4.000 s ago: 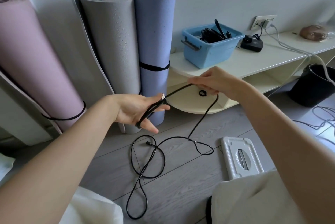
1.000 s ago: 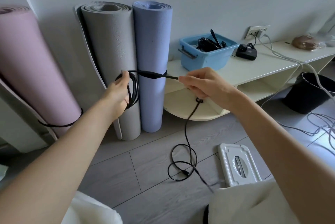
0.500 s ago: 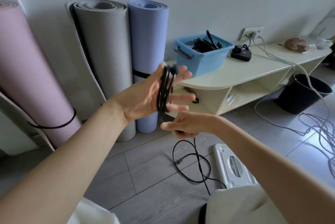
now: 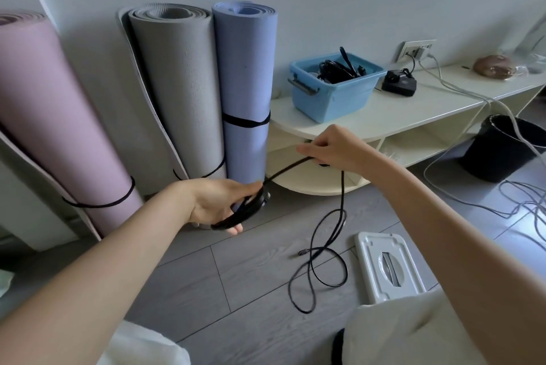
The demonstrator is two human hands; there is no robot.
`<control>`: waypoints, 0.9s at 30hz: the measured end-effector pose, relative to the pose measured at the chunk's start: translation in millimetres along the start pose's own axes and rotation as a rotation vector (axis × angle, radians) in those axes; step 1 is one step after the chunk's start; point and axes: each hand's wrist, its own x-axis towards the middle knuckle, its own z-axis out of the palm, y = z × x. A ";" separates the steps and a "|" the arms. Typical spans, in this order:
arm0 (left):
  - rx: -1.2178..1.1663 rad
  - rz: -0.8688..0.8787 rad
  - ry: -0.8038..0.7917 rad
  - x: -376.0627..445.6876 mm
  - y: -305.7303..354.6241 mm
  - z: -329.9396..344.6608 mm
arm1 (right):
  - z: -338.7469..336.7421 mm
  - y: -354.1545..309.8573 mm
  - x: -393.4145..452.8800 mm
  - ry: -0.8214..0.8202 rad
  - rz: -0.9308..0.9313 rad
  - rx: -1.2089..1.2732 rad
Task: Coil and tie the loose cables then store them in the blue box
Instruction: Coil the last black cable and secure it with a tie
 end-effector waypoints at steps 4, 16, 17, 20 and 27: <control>-0.256 0.144 0.331 3.3 6.4 -8.2 | -5.9 -16.0 -5.4 -0.005 -0.019 0.320; -1.113 0.709 0.277 -8.7 48.5 -15.0 | 36.6 -21.3 -24.6 -0.827 -0.060 0.418; -1.051 0.729 0.190 -12.2 50.2 -9.0 | 39.5 -18.9 -22.7 -0.826 -0.026 0.367; -0.716 0.725 -0.037 -21.0 50.5 6.2 | 45.2 -10.2 -18.6 -0.847 0.059 0.253; -0.047 0.314 -0.768 -11.9 19.8 24.0 | 47.7 -5.3 -13.3 -0.421 0.138 -0.022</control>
